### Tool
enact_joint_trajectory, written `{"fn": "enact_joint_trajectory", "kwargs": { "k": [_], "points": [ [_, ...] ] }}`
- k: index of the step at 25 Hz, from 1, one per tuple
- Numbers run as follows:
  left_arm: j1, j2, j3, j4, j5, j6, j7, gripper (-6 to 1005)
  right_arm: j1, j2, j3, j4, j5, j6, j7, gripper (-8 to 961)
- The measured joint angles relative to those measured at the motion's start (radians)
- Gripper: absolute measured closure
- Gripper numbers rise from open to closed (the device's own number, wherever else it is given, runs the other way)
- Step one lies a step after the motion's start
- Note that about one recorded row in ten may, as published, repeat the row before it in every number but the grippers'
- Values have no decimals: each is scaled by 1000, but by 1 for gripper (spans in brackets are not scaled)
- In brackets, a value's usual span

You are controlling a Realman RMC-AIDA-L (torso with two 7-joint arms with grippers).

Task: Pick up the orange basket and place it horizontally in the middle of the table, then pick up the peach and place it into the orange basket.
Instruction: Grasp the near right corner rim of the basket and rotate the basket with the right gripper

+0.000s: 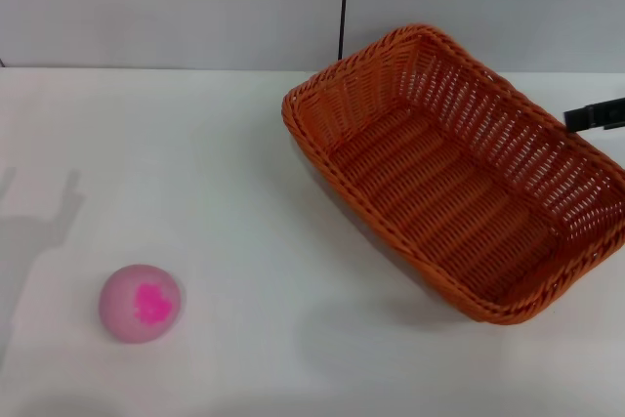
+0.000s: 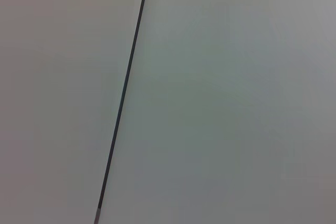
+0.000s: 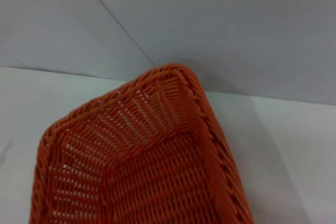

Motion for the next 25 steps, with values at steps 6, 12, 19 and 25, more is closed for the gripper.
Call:
{"fn": "enact_joint_trajectory", "kwargs": {
  "k": [6,12,19,25],
  "points": [
    [0,0,2,-1,1,-3,0,172,12,14,-56,85,0,129,-8,139],
    [0,0,1,-2,2,-3,0,171,13,56,-66,103,4,204,-57,139],
    [-3,0,-4,1,-4,-1,0,172,30,74,-67,159,3,261,-78,140],
    [-4,1,-10,1,-6,2,0,172,30,75,-68,173,-3,287,-73,141]
  ]
}}
